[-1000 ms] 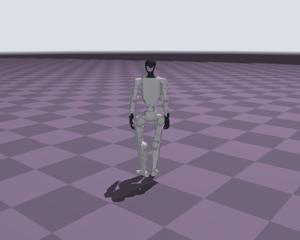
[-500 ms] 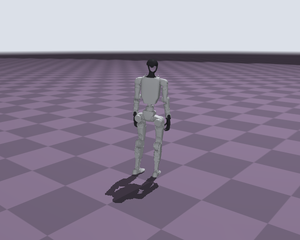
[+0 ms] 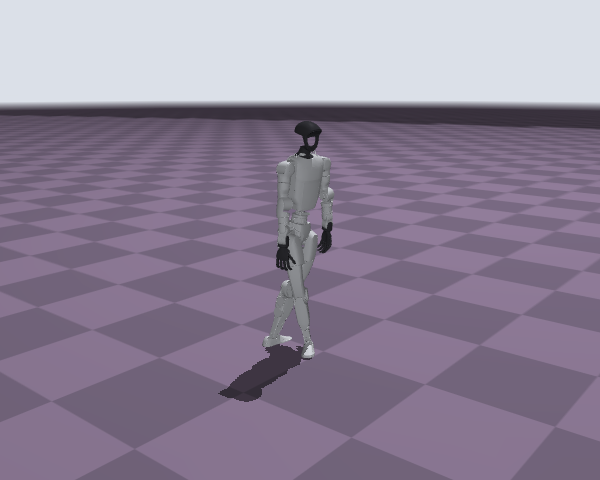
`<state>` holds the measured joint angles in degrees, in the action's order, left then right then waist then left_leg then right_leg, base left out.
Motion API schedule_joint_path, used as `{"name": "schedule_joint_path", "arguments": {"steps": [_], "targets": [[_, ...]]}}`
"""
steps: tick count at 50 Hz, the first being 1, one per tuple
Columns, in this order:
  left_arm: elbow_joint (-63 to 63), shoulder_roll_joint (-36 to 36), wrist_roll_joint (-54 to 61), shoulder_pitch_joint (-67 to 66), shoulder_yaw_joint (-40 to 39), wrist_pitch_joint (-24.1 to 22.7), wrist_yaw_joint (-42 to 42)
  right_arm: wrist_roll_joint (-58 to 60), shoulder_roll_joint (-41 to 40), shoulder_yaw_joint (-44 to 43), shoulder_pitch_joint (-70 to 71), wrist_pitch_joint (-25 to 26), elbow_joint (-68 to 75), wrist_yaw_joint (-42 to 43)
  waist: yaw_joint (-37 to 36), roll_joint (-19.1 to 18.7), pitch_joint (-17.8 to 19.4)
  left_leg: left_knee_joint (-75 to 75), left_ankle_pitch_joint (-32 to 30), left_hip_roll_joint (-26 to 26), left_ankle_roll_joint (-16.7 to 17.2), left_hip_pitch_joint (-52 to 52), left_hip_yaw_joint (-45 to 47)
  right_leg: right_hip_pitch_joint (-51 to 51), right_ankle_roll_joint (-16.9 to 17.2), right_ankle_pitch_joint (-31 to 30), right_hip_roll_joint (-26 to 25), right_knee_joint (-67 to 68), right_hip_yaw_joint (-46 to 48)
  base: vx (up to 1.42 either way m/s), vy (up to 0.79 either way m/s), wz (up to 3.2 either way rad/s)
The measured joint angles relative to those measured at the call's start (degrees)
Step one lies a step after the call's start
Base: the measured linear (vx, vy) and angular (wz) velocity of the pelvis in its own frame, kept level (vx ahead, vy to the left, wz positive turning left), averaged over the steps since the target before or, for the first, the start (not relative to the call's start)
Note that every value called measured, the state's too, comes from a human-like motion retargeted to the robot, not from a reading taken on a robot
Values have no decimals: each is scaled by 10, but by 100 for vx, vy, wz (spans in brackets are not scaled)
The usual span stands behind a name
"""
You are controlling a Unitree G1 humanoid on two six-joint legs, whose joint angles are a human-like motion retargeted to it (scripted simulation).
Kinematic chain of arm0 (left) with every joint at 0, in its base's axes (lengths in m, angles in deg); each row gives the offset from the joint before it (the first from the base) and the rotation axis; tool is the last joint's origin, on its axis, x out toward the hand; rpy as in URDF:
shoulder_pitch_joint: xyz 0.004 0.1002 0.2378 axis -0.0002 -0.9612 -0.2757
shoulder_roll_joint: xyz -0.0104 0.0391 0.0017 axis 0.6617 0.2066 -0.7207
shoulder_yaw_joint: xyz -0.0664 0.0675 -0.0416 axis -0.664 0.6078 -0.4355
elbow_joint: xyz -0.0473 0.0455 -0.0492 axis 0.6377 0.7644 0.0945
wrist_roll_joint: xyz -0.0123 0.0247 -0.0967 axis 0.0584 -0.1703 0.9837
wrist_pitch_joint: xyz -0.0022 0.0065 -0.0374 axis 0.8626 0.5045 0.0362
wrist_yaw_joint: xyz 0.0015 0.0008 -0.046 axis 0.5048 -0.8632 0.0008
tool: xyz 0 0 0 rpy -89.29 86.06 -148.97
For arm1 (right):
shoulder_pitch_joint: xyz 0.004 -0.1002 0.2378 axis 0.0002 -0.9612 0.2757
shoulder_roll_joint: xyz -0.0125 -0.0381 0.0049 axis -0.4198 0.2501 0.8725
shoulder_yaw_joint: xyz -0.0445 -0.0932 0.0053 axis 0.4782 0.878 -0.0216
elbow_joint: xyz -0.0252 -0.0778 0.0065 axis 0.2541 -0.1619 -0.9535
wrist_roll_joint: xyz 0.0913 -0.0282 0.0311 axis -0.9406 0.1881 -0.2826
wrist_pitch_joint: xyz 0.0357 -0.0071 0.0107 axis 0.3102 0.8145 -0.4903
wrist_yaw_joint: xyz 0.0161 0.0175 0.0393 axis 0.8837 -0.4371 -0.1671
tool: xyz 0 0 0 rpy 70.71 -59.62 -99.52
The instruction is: In place motions
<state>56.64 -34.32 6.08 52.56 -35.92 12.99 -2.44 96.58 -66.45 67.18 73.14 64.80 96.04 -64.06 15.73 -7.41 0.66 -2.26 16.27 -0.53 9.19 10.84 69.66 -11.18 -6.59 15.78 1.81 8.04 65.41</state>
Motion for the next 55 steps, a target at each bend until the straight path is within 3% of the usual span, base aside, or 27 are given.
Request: {"name": "schedule_joint_path", "arguments": {"steps": [3, 5, 7, 9, 11, 13, 14, 17, 20, 22, 24, 28, 30, 32, 33, 35, 39, 45, 50, 55], "targets": [[-13, -6, -7, -2, -13, 3, 8, -22, 6, -25, -7, 9, 26, 20, 18, -13, -7, -7, -14, 3, 6, 18, -8, 0, -18, -66, -8, -12, -29, 17, -4, -163], [-27, -9, -8, -7, -30, 0, 7, -40, 9, -41, -19, 18, 50, 33, 16, -14, -23, -12, -36, 11, 10, 32, -6, -13, -38, -72, -16, -6, -96, 34, -15, -157], [-38, -14, -8, -17, -40, -5, 7, -56, 14, -64, -38, 28, 80, 39, 9, -13, -45, -28, -76, 12, -4, 44, -8, -13, -38, -73, -11, -6, -118, 46, -18, -98], [-40, -25, 8, -19, -45, -7, 15, -70, 17, -81, -53, 39, 102, 40, -6, 16, -58, -72, -130, 18, -51, 60, -16, 3, -32, -76, 12, -15, -145, 45, -26, -85], [-42, -31, 27, -16, -52, -12, 21, -87, 14, -92, -65, 45, 116, 40, -30, 69, -57, -156, -181, 18, -131, 71, -42, 23, -25, -80, 55, -20, -184, 35, -25, -116], [-55, -28, 39, -16, -53, -19, 13, -101, 8, -90, -69, 46, 124, 36, -67, 123, -46, -307, -192, -14, -201, 42, -105, 41, -21, -84, 98, -19, -216, 32, -21, -171], [-64, -26, 42, -18, -52, -22, 8, -101, 5, -87, -69, 47, 125, 33, -85, 138, -40, -384, -178, -39, -207, 16, -138, 47, -22, -87, 106, -20, -230, 41, -27, -192], [-78, -25, 50, -21, -44, -28, 14, -66, -3, -74, -57, 57, 108, 13, -131, 143, -22, -544, -139, -71, -160, -120, -298, 54, -30, -95, 91, -32, -269, 22, -18, -177], [-63, -28, 61, -10, -45, -31, 39, -20, -10, -52, -41, 48, 67, -12, -146, 139, -7, -547, -108, -71, -165, -184, -366, 60, -31, -96, 85, -39, -273, 10, -7, -121], [-45, -30, 66, -4, -45, -30, 40, 21, -10, -29, -28, 28, 37, -25, -154, 138, 0, -498, -70, -83, -181, -208, -369, 64, -30, -96, 85, -43, -286, 13, 2, -135], [-30, -33, 66, -4, -43, -27, 40, 60, -10, -13, -20, 15, 19, -22, -160, 130, 0, -415, -59, -60, -174, -230, -408, 68, -29, -99, 78, -46, -300, 22, 7, -143], [0, -42, 65, -4, -48, -27, 59, 96, -10, 13, -14, 4, 2, -10, -193, 90, 5, -177, -101, -5, -91, -230, -554, 75, -26, -105, 35, -23, -345, 32, 9, -189], [8, -49, 66, -10, -53, -30, 71, 90, -10, 22, -17, 0, 3, -13, -197, 77, 8, -95, -150, 19, -128, -199, -589, 71, -16, -92, 30, 21, -376, 48, 15, -112], [9, -53, 61, -26, -73, -31, 62, 92, -8, 37, -19, 7, 12, -24, -133, 59, -8, -122, -123, -17, -122, -190, -522, 52, -7, -70, 21, 69, -398, 53, 18, -30], [11, -55, 61, -30, -87, -27, 50, 94, -11, 50, -20, 17, 16, -27, -135, 66, -17, -138, -122, -15, -119, -211, -511, 39, -6, -68, 24, 80, -439, 39, 11, -108], [21, -51, 59, -14, -92, -12, 36, 71, -18, 54, -21, 29, 28, -14, -88, 61, -9, -141, -107, -7, -120, -200, -540, 57, -7, -68, 27, 71, -413, 21, 3, -24], [6, -43, 40, 11, -83, -9, 52, 8, -18, 30, -19, 23, 82, 6, -114, 68, 16, -108, -109, 1, -121, -160, -507, 83, -13, -89, 17, 39, -443, 5, 5, -54], [-39, -42, 30, -5, -54, -24, 31, 23, -4, 2, -64, 45, 130, 28, -130, 70, -28, -86, -92, 16, -124, -153, -497, 82, 21, -105, 30, 19, -435, 30, -2, -18], [-34, -40, 40, 3, -70, -24, 34, 11, 1, -3, -63, 51, 138, 27, -125, 71, -15, -92, -77, 14, -121, -144, -492, 90, 13, -99, 25, 23, -441, 4, -2, -6], [-15, -37, 31, -7, -73, -21, 30, 5, -2, -14, -68, 46, 118, 20, -114, 66, -30, -85, -76, 12, -109, -148, -511, 84, 7, -89, 16, 38, -461, 5, -5, 27]]}}
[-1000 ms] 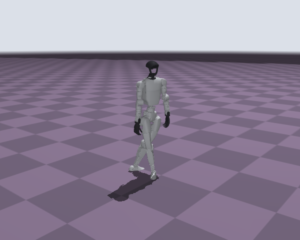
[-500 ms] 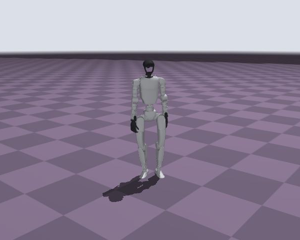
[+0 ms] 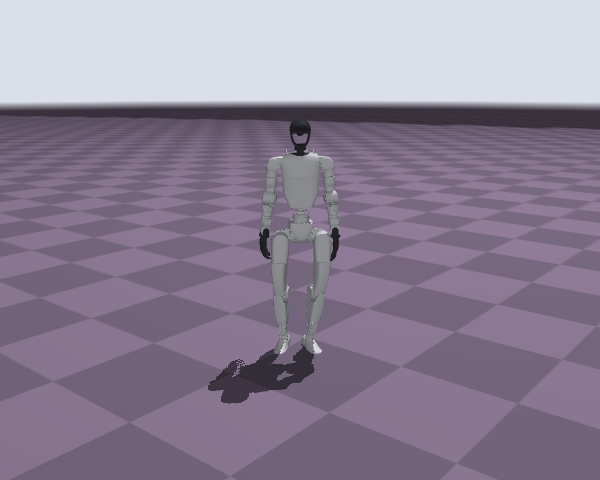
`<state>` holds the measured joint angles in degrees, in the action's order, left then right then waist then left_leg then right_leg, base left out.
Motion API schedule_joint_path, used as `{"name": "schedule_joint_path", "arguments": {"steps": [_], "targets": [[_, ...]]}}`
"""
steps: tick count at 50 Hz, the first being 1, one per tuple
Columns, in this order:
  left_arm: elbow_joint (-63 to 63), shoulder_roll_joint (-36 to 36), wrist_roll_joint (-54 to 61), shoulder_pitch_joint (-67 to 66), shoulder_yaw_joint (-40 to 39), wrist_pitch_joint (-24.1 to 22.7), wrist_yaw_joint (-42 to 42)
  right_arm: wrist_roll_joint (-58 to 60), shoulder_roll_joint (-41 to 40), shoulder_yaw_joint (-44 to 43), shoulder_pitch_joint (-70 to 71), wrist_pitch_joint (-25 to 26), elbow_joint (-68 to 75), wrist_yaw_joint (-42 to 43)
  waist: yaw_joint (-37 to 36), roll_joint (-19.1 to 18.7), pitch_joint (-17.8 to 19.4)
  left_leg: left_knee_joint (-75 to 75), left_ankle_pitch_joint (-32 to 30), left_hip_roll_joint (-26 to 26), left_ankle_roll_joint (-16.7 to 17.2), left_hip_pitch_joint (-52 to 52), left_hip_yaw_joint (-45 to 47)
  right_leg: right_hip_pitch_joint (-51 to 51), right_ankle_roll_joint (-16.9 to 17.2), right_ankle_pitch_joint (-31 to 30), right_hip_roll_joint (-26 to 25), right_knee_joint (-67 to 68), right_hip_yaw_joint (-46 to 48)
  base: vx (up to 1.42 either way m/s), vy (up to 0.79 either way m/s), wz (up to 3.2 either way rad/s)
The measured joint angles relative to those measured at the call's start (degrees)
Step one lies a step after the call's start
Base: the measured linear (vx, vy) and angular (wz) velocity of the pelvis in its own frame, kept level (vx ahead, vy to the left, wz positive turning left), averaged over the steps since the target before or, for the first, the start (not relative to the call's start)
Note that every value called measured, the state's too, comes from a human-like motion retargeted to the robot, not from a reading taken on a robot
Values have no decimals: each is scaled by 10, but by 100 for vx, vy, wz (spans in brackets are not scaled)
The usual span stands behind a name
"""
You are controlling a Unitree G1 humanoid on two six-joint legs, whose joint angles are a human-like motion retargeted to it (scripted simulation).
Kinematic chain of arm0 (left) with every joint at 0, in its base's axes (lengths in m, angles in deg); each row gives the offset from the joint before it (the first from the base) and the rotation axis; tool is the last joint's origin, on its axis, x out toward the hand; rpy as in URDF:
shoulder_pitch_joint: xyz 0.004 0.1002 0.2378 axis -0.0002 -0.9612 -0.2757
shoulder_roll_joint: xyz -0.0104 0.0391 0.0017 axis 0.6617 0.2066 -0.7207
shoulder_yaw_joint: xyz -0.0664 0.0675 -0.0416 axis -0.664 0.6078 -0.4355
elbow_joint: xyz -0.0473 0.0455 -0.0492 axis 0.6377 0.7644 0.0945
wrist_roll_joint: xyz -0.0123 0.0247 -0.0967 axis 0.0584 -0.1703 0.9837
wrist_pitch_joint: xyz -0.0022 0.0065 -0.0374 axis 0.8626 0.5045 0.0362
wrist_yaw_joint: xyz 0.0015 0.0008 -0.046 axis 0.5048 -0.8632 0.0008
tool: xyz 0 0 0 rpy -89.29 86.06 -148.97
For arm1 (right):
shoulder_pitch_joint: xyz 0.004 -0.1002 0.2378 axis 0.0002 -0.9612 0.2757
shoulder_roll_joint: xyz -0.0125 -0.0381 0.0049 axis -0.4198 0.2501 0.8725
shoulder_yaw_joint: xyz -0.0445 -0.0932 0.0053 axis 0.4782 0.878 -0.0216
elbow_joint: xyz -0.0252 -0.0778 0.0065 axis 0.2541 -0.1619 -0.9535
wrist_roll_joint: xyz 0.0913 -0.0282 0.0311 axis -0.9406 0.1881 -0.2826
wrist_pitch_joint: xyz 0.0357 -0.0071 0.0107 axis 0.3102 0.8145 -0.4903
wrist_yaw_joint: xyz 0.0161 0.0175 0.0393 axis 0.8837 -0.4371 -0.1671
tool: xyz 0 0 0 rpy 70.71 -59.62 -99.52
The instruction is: In place motions
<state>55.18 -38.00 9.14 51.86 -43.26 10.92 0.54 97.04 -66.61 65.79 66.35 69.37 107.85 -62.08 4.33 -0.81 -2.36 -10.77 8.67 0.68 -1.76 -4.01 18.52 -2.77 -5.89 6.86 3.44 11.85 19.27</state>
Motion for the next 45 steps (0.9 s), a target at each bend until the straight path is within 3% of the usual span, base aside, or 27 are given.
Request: {"name": "schedule_joint_path", "arguments": {"steps": [5, 7, 10, 13, 15, 18, 22, 25, 27, 30, 32, 33, 35, 37, 40, 41, 43, 45], "targets": [[0, 1, -20, -9, 16, 2, 0, -16, -3, -2, -4, -8, -25, -9, 2, -6, 2, -20, -5, -7, 21, -20, -53, -11, -16, 0, -23, 23, -101, 1, -11, 85], [-7, 1, -25, -10, 18, 0, -1, -17, -3, 2, -1, -9, -34, -13, 7, -8, 7, -29, -10, -7, 30, -31, -88, -19, -7, -7, -34, 35, -166, -5, -12, 141], [-18, 3, -30, -8, 18, -2, -6, -14, -4, 9, 5, -10, -46, -17, 21, -4, 13, -40, -20, 3, 39, -52, -144, -27, 29, -21, -50, 41, -280, -13, -14, 198], [-31, 11, -29, 1, 26, 0, -11, -18, -6, 20, 9, -15, -55, -22, 31, 0, 23, -43, -38, 19, 46, -72, -209, -17, 70, -17, -53, 35, -326, -17, -17, 253], [-44, 18, -26, 11, 33, 3, -17, -13, -8, 38, 13, -21, -60, -28, 22, 1, 36, -34, -51, 21, 63, -79, -243, -9, 66, 1, -53, 32, -290, -23, -23, 229], [-78, 26, -18, 26, 39, 1, -27, 37, -13, 72, 23, -24, -76, -36, -34, 8, 56, -6, -57, 20, 92, -84, -262, 3, 17, 7, -64, 9, -225, -29, -21, 167], [-126, 23, -4, 42, 57, -7, -29, 82, -13, 94, 35, -24, -106, -33, -92, 6, 84, 40, -17, 1, 92, -97, -234, 13, 13, 12, -48, -6, -114, -29, -16, 243], [-143, 16, 1, 49, 62, -11, -31, 80, -10, 98, 37, -29, -121, -25, -95, 13, 88, 65, 15, -18, 82, -111, -135, 28, 10, 21, -29, -23, -13, -19, 2, 327], [-146, 10, -1, 48, 69, -10, -40, 69, -8, 86, 34, -30, -119, -16, -87, 11, 77, 70, 12, -71, 140, -111, 91, 43, 18, 29, -13, -40, 94, -6, 7, 440], [-140, 5, -10, 44, 76, -6, -49, 48, -2, 68, 26, -30, -106, -13, -79, 23, 55, 40, -9, -107, 161, -82, 351, 57, 31, 36, 9, -66, 224, 3, 19, 418], [-133, 6, -14, 42, 77, -5, -51, 43, 2, 59, 19, -31, -98, -14, -72, 22, 34, 42, -22, -96, 147, -71, 403, 59, 40, 41, 2, -82, 303, -3, 26, 478], [-128, 4, -16, 44, 80, -5, -51, 44, 4, 51, 15, -33, -94, -13, -36, 6, 5, 58, -43, -84, 162, -110, 381, 35, 44, 40, -12, -89, 378, -4, 27, 542], [-117, 14, -17, 39, 69, -3, -57, 53, 9, 53, 9, -33, -82, -8, -47, 17, -1, 48, -62, -96, 168, -91, 449, 54, 59, 46, -12, -101, 408, 30, 21, 373], [-104, 24, -23, 35, 72, 0, -59, 59, 7, 41, -4, -32, -69, 1, -44, 31, 0, 29, -54, -86, 128, -55, 482, 89, 82, 56, -6, -111, 449, 46, 11, 348], [-89, 42, -37, 42, 73, 4, -51, 53, 6, 33, -12, -34, -48, 6, -42, 51, -1, -25, -80, -67, 43, -77, 379, 103, 99, 47, 1, -124, 511, 29, 22, 321], [-87, 47, -41, 40, 65, 5, -47, 52, 7, 33, -12, -30, -40, 3, -61, 62, -3, -41, -83, -60, 24, -60, 407, 102, 103, 44, 8, -128, 530, 31, 29, 214], [-85, 57, -48, 31, 41, 4, -39, 59, 5, 31, -5, -17, -27, -3, -119, 89, 2, -76, -81, -55, 7, -42, 416, 99, 105, 37, 29, -130, 542, 29, 18, 78], [-88, 64, -45, 14, 14, 1, -35, 67, 2, 27, 4, -10, -26, -8, -177, 106, 15, -88, -70, -47, 9, -41, 363, 96, 100, 32, 45, -123, 536, 34, 15, -50]]}}
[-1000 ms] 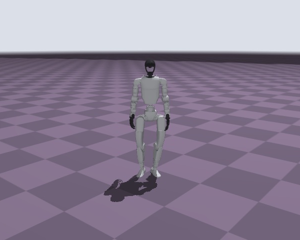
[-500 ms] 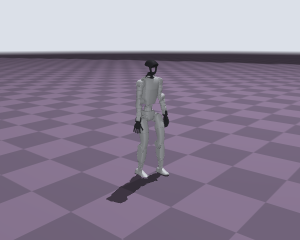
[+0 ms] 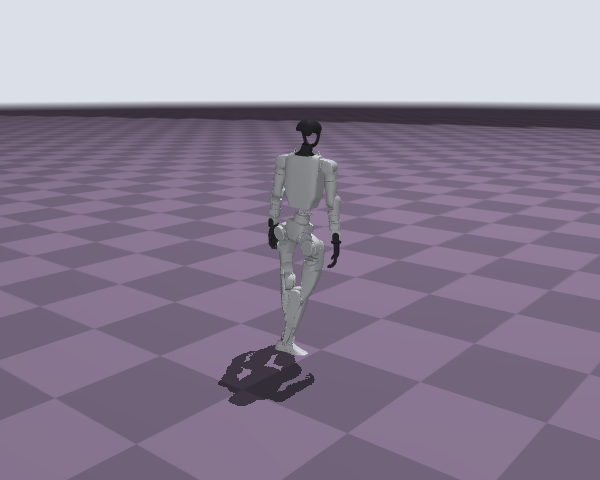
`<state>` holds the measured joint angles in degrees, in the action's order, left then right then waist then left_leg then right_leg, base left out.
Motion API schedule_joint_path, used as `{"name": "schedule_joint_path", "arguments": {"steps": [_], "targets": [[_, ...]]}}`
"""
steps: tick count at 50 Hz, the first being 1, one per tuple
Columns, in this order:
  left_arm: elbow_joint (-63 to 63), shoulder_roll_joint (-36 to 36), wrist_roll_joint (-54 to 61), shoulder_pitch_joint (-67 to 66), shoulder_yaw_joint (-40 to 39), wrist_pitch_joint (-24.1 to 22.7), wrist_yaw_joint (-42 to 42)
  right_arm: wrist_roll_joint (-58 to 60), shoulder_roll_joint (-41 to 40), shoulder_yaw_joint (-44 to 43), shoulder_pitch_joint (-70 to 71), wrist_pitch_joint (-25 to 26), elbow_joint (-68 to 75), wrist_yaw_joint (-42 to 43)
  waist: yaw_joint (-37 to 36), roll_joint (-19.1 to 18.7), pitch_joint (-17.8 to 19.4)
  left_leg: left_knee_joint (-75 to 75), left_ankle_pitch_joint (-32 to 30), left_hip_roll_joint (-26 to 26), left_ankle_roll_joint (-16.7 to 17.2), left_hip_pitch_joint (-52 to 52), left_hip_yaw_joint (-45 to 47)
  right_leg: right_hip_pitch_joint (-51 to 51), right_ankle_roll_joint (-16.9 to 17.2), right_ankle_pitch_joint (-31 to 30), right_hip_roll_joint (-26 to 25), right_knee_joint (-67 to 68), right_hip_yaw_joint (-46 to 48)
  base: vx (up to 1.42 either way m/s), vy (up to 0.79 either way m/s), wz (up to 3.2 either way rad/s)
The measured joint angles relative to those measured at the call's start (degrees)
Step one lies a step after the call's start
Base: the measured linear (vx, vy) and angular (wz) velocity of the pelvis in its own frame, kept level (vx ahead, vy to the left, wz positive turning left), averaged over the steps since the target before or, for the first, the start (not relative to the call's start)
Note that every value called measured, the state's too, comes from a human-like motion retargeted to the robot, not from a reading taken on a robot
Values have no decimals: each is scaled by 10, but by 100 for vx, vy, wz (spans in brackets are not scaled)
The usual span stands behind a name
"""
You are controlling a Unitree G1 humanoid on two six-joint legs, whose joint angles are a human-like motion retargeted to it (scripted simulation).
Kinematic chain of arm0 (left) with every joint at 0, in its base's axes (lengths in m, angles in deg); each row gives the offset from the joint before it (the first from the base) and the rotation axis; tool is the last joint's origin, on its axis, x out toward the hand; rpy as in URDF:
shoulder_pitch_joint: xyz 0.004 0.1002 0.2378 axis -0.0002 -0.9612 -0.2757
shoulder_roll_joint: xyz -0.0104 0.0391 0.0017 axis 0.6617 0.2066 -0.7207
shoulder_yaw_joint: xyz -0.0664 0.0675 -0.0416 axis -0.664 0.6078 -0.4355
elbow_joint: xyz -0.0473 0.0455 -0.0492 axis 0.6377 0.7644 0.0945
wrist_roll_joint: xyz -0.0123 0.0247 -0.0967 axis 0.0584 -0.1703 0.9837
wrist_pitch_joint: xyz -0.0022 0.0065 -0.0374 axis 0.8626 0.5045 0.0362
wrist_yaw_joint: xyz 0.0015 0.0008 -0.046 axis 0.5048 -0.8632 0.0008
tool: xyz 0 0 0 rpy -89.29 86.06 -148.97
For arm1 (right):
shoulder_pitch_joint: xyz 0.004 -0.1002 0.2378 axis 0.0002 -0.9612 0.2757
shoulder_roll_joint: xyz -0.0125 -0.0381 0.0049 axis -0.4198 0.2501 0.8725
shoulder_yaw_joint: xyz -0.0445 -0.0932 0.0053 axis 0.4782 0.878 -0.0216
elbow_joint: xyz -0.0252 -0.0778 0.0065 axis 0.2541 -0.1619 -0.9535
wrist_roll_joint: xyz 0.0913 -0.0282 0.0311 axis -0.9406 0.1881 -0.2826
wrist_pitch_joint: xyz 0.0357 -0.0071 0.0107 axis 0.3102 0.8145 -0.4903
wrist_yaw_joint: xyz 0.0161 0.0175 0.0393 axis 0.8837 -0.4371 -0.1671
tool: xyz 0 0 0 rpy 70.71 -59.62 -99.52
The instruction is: In place motions
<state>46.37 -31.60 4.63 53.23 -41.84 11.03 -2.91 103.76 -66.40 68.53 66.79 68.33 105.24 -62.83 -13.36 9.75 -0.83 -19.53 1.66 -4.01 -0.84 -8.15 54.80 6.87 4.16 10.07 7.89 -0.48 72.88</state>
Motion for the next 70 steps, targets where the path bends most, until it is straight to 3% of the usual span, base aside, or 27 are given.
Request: {"name": "schedule_joint_path", "arguments": {"steps": [2, 3, 5, 8, 10, 12, 13, 15, 18, 20, 25, 30, 32, 33, 35, 38, 41, 45, 54, 60, 63, 65, 70], "targets": [[-4, 4, 28, -37, -43, -5, 11, 15, -3, -4, 10, -10, -21, -5, -54, 7, 10, 41, 28, 13, -5, 19, -23, -1, -3, -4, 3, 7, -3, 31, 7, -52], [-2, 3, 43, -53, -60, -7, 18, 24, -3, -8, 13, -19, -34, -7, -64, 6, 11, 71, 34, 12, -8, 45, 26, 1, -3, -4, 0, 8, -2, 32, 12, -20], [16, 1, 73, -86, -98, -5, 37, 45, 0, -17, 16, -39, -63, -10, -71, -17, -1, 139, 32, 25, 19, 91, 100, 8, 0, -2, -28, 14, -3, 43, 25, 5], [82, -10, 103, -127, -173, 0, 58, 55, 6, 10, 15, -46, -86, -5, -21, -31, -39, 127, 32, 9, 33, 50, 4, 15, 4, -5, -30, 30, 11, 53, 34, 11], [132, -9, 115, -138, -201, 6, 58, 10, 1, 36, 22, -50, -87, 4, 41, -54, -54, 131, 44, -1, 29, 45, -18, 20, -27, -13, -38, 59, 34, 34, 22, 72], [152, -5, 105, -143, -197, 12, 46, -31, 0, 58, 22, -59, -80, -5, 77, -82, -52, 134, 44, -21, 23, 50, -25, 24, -69, -28, -39, 103, -1, 21, 15, 108], [158, -3, 91, -134, -175, 19, 41, -49, 3, 53, 20, -59, -76, -18, 95, -107, -51, 130, 44, -40, 20, 41, -59, 17, -90, -37, -36, 146, -31, 15, 15, 182], [152, -1, 51, -99, -144, 35, 45, -65, 9, 33, 21, -55, -64, -34, 119, -130, -45, 120, 44, -59, 17, 20, -105, -14, -83, -41, -13, 237, -93, 9, 4, 227], [110, -6, 24, -62, -80, 25, 41, -80, 14, 3, 3, -54, -32, -14, 127, -116, -29, 130, 41, -33, 13, 18, -159, -92, -44, -29, -17, 322, -279, 18, -6, 227], [80, -9, 25, -36, -32, 13, 19, -82, 17, -9, -10, -50, -12, 1, 113, -107, -22, 130, 39, -24, 10, 13, -184, -114, -45, -24, -28, 332, -338, 20, -9, 180], [41, -25, 22, 30, 8, 6, 5, -62, 11, -6, -20, -35, 16, 22, 132, -100, 0, 122, 33, -6, 1, -7, -262, -166, -67, -10, -41, 301, -447, 7, -11, 172], [40, -50, 50, 53, 9, -1, 3, -59, -3, -3, -23, -37, 1, 23, 153, -88, 20, 123, 31, 29, -3, -7, -336, -201, -51, -8, -73, 204, -629, 3, -14, 150], [50, -54, 54, 51, 12, -2, -2, -63, -8, -4, -24, -41, -13, 22, 152, -73, 27, 126, 31, 54, -6, 5, -355, -189, -45, -33, -65, 136, -671, 10, -13, 123], [57, -54, 53, 49, 16, -3, -3, -65, -10, -5, -24, -43, -20, 21, 155, -64, 32, 125, 31, 71, -9, 11, -368, -175, -37, -87, -49, 94, -664, 13, -12, 133], [77, -49, 45, 37, 22, 0, 0, -68, -14, -6, -31, -48, -30, 21, 158, -63, 30, 121, 28, 80, -8, 21, -394, -136, -33, -62, -46, 64, -663, 18, -10, 123], [120, -49, 13, 30, 18, 15, 34, -70, -20, -22, -27, -47, -35, 6, 138, -75, 16, 120, 28, 81, -8, 20, -433, -107, -15, -84, -19, 29, -552, 15, -8, 108], [143, -50, 24, 2, 7, 9, 67, -61, -21, -17, -23, -49, -46, -2, 112, -73, 3, 127, 32, 87, -7, 30, -441, -84, -31, -81, -37, 5, -540, 12, -8, 40], [142, -38, 26, -46, -12, 8, 28, -27, -25, 2, -11, -49, -70, -10, 131, -79, -16, 121, 36, 84, 1, 22, -471, -80, -39, -67, -38, 10, -510, 11, -12, 60], [155, -39, 34, -62, -43, 21, 38, -34, -26, 5, 7, -34, -73, -24, 125, -89, -15, 124, 27, 77, 24, 8, -498, -60, -55, -49, -57, -7, -451, -7, -11, 59], [121, -58, 46, -42, -36, 20, 39, -30, -23, 3, 0, -23, -53, -23, 112, -84, -5, 120, 38, 72, 46, -3, -486, -63, -55, -42, -50, -12, -419, -14, -10, 54], [108, -72, 50, -33, -29, 20, 59, -20, -17, -5, -1, -15, -37, -24, 112, -82, -6, 93, 60, 46, 60, -5, -404, -68, -55, -43, -43, -14, -405, -8, -1, 47], [102, -81, 53, -29, -21, 17, 75, -14, -13, -10, -4, -9, -28, -22, 115, -81, -8, 74, 55, 37, 47, -3, -380, -71, -54, -44, -38, -15, -397, -4, 1, 40], [96, -86, 29, -37, 1, 13, 75, -14, -5, -13, -12, -2, -8, -11, 130, -91, -16, 97, 59, 34, 67, 17, -404, -70, -54, -43, -43, -15, -398, 6, 4, -7]]}}
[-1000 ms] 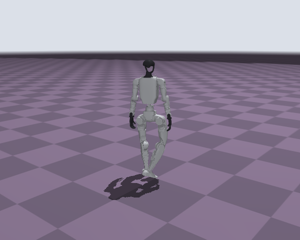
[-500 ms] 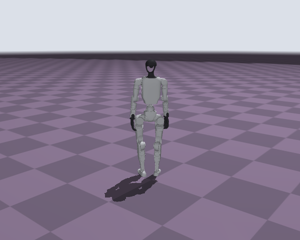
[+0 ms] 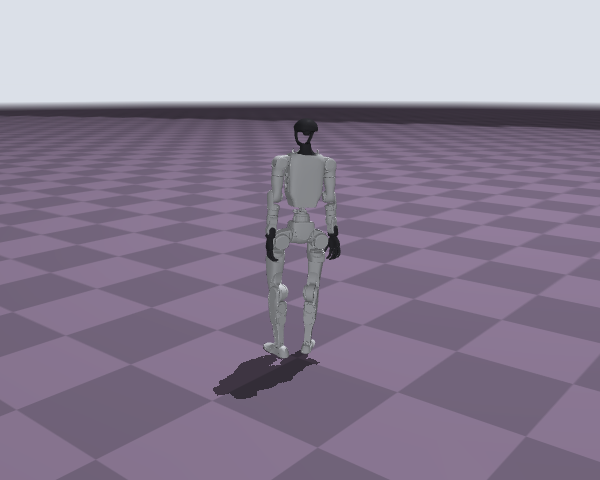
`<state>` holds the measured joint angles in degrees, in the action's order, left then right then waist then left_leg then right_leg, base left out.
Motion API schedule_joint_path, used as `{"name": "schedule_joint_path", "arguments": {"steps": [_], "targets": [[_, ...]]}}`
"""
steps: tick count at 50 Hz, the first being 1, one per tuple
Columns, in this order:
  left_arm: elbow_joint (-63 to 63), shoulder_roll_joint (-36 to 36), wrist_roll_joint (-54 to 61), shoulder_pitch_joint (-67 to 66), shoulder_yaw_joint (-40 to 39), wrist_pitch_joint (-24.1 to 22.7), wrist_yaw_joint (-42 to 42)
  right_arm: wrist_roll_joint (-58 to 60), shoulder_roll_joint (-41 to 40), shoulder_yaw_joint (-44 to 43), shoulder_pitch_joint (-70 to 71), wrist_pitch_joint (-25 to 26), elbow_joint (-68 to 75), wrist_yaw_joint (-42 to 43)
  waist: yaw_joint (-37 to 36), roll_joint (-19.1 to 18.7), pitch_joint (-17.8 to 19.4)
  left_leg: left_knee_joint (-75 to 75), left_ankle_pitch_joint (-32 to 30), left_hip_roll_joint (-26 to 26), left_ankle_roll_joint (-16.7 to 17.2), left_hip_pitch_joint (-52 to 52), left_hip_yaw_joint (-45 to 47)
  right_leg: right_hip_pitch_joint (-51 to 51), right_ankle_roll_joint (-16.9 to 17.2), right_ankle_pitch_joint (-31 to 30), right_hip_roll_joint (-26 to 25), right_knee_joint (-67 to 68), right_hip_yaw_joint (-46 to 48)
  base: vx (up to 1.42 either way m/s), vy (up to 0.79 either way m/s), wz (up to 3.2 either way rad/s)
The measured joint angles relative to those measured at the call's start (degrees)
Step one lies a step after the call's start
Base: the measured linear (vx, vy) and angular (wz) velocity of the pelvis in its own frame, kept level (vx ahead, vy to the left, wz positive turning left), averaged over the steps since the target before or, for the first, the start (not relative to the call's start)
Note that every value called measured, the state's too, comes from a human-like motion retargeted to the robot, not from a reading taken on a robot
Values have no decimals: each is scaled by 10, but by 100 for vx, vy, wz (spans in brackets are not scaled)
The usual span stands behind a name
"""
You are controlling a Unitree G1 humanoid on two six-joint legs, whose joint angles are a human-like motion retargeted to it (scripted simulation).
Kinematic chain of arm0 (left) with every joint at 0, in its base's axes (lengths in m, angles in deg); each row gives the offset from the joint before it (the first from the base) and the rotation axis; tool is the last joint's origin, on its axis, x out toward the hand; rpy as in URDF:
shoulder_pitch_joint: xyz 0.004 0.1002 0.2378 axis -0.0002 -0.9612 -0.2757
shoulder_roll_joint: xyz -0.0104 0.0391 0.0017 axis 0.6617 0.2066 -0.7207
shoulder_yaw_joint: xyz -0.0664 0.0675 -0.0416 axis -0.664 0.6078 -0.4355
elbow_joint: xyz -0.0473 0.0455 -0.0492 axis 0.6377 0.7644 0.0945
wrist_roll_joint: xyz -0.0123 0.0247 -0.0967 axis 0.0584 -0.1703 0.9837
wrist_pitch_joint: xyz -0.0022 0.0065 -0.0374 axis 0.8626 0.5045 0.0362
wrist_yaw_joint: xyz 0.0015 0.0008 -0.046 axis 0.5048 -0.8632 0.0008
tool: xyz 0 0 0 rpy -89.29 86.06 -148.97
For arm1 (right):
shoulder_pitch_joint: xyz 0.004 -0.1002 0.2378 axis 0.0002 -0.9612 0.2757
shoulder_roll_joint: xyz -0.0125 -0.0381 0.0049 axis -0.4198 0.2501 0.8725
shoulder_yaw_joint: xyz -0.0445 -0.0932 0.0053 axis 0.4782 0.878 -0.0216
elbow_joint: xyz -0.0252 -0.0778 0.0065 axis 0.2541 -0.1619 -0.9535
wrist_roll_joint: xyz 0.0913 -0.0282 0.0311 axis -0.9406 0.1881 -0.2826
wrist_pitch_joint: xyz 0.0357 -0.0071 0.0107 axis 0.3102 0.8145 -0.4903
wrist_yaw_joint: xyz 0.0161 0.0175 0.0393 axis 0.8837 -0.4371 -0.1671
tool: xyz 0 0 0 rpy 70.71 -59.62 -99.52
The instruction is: In place motions
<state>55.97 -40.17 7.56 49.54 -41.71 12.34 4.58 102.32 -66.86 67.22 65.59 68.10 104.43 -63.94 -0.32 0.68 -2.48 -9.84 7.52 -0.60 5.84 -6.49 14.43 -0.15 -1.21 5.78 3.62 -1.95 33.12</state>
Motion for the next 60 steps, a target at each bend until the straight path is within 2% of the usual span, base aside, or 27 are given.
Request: {"name": "schedule_joint_path", "arguments": {"steps": [5, 12, 20, 27, 32, 36, 41, 43, 46, 50, 55, 60], "targets": [[14, 10, -30, -10, 14, 3, -23, -15, 4, -10, -5, 4, 13, 5, 25, -14, -23, 50, 8, 7, -15, 17, 18, -1, 4, 1, -12, 1, -10, 15, 6, -21], [24, 33, -33, 8, 7, 21, -98, -70, -9, -11, -3, 10, 27, 21, 28, -4, -30, 62, 17, 12, -20, 30, 24, 6, 9, 0, -7, 4, -13, 13, 4, -6], [20, 40, -2, 28, -8, 22, -89, 5, -22, 49, 16, 34, 23, 46, 3, 8, -49, 67, 32, 21, -29, 41, 35, 10, 13, -2, -5, 7, -22, 14, 8, -11], [22, 40, -5, 38, 1, 19, -95, 36, -27, 61, 32, 4, -20, -2, -5, 16, -61, 65, 46, 29, -33, 41, 34, 9, 20, 0, 2, 16, -21, 10, 7, 1], [31, 30, 1, 44, 5, 8, -73, 11, -23, 47, 44, -16, -53, -48, -8, 13, -51, 59, 55, 28, -35, 35, 32, -11, 36, -14, 16, 50, -49, 2, 7, 0], [33, 24, 4, 35, 4, -2, -67, -2, -19, 52, 50, -32, -72, -41, 8, 1, -45, 65, 56, 25, -40, 32, 33, -27, 46, -36, 20, 65, -95, -1, 5, -6], [43, 40, -25, 31, 29, 5, -81, -11, -16, 56, 44, -39, -65, 0, 23, 2, -37, 75, 52, 34, -45, 28, 31, -26, 30, -13, 21, 55, -110, -4, 1, 5], [45, 50, -45, 29, 44, 13, -84, -11, -15, 49, 33, -38, -49, 6, 18, 11, -36, 80, 51, 43, -46, 33, 29, -18, 20, -13, 21, 43, -104, 0, 0, 0], [42, 56, -64, 25, 55, 22, -70, -3, -10, 25, 15, -31, -20, 8, -6, 16, -33, 79, 52, 44, -46, 34, 29, -10, 21, -20, 21, 31, -102, 0, 0, 0], [29, 49, -28, 7, 24, -2, -36, 1, 3, 12, -7, -30, 14, 31, -20, 17, -32, 80, 57, 42, -46, 39, 35, -8, 19, -21, 16, 27, -103, 0, 0, 0], [26, 39, 13, -21, -32, -14, -51, -25, 15, -1, -23, -28, 46, 59, 7, 11, -43, 78, 62, 36, -44, 36, 34, -10, 21, -15, 13, 33, -98, 1, 0, 0], [46, 49, 13, -15, -20, -5, -38, -73, 18, -32, -35, -37, 48, 49, 7, 18, -39, 74, 65, 34, -45, 40, 30, -10, 20, -8, 15, 50, -90, 1, 0, 0]]}}
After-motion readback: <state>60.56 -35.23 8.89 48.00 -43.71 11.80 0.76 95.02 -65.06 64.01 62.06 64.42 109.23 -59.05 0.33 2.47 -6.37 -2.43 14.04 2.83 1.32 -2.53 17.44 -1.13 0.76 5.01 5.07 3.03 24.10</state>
